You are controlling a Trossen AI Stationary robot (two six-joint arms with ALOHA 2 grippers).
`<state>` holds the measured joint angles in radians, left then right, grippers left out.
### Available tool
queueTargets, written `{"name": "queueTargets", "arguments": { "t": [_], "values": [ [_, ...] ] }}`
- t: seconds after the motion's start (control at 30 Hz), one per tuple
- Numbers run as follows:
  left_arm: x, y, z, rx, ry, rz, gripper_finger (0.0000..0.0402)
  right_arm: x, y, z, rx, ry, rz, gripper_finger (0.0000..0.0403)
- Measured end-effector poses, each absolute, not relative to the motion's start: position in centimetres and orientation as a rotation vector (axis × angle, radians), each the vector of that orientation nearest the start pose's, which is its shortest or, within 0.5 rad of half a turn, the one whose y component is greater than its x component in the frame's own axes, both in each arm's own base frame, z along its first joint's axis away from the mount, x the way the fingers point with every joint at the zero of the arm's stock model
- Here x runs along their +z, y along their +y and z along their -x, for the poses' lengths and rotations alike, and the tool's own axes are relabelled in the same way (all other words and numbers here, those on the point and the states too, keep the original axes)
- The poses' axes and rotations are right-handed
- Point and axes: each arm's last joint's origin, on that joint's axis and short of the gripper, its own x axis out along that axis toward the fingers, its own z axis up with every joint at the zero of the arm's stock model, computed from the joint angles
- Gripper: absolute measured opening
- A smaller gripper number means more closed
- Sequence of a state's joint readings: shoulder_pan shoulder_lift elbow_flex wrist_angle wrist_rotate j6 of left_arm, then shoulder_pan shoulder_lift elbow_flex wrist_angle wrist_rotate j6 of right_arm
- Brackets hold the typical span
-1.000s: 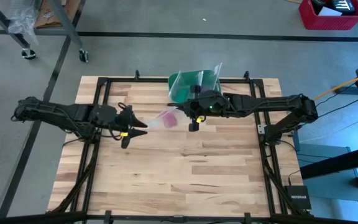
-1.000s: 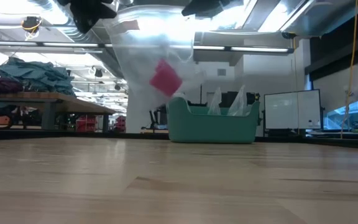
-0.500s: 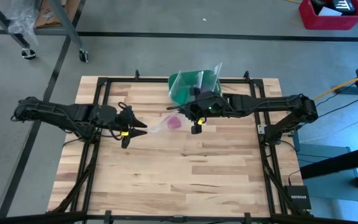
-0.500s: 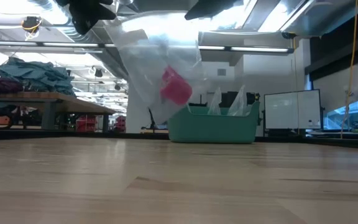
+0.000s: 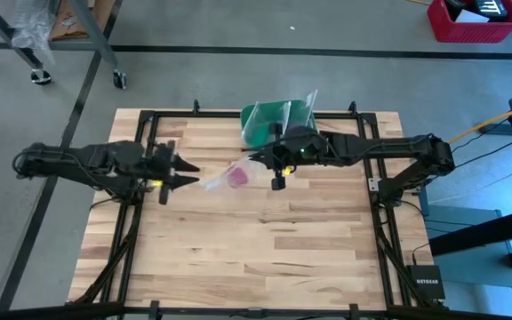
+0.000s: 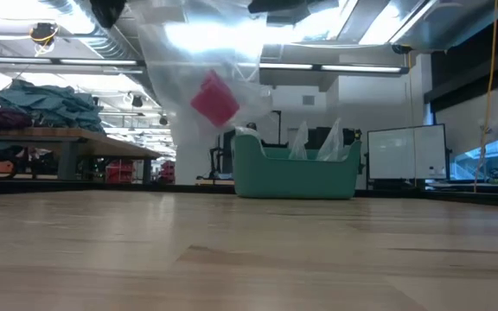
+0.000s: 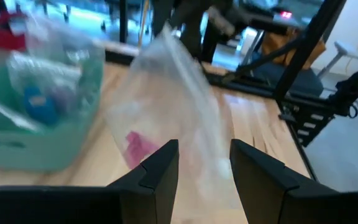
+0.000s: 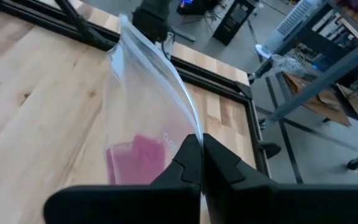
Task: Roll bandage
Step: Close the transparent zip bag
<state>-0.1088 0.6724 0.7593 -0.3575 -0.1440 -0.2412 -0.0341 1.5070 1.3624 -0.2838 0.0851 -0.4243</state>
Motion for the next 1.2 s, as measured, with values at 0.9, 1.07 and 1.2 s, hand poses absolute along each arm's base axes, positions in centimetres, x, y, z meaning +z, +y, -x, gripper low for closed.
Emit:
{"name": "queueTargets", "arguments": {
  "t": [0.9, 1.07, 1.2],
  "values": [
    [31.6, -1.5, -14.1, 0.160, 0.326, 0.130, 0.0136, 36.3, -2.4, -34.5, -0.180, 0.346, 0.452, 0.0001],
    [31.6, -1.8, -14.1, 0.136, 0.327, 0.127, 0.0136, 36.3, -2.7, -34.5, -0.190, 0.351, 0.454, 0.0001],
    [31.6, -1.8, -14.1, 0.134, 0.327, 0.128, 0.0136, 36.3, -2.7, -34.5, -0.190, 0.350, 0.454, 0.0001]
  ]
}}
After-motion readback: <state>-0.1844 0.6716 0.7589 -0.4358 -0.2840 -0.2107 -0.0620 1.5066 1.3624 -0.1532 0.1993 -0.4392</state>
